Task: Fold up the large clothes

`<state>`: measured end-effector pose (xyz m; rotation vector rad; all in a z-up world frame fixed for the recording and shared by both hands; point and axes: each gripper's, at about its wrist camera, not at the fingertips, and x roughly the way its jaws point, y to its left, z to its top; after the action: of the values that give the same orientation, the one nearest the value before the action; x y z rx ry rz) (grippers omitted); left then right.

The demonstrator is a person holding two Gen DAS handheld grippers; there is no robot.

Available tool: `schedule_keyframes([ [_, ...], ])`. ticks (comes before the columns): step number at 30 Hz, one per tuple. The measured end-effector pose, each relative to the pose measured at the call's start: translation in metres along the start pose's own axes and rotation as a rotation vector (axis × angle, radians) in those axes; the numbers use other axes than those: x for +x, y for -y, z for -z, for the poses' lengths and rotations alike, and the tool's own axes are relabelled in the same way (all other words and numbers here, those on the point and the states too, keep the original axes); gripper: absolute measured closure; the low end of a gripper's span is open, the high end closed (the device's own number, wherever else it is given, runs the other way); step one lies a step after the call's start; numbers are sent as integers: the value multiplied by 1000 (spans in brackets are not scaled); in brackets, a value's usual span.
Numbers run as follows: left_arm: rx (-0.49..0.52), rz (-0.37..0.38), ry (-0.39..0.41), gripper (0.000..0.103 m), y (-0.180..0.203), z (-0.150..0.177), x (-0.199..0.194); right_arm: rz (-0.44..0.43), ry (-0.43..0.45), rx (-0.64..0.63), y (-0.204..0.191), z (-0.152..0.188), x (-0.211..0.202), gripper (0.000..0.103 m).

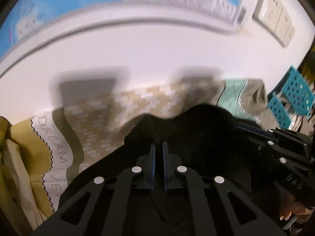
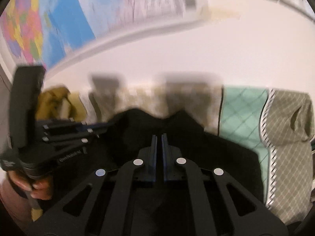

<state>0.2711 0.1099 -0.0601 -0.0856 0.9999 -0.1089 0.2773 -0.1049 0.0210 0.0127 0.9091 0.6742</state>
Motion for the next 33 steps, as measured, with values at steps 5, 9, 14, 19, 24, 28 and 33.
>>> schedule_keyframes([
  [5, -2, -10, 76, 100, 3, -23, -24, -9, 76, 24, 2, -24, -14, 101],
  [9, 1, -57, 106, 103, 3, -34, -18, -2, 95, 58, 13, -42, -3, 103],
  [14, 48, -19, 26, 96, -2, -15, 0, -10, -18, 89, 26, -29, 11, 101],
  [19, 135, -61, 25, 55, 5, 14, -6, -23, -78, 70, 37, 0, -3, 61],
  [24, 270, -5, 81, 43, 31, 68, -55, -131, -57, -26, 25, 61, -79, 42],
  [28, 435, 80, 109, 38, 56, 121, -107, -171, -46, -108, 5, 125, -144, 34],
  [33, 615, 243, 79, 32, 103, 193, -150, -135, -32, -103, -7, 216, -213, 31],
])
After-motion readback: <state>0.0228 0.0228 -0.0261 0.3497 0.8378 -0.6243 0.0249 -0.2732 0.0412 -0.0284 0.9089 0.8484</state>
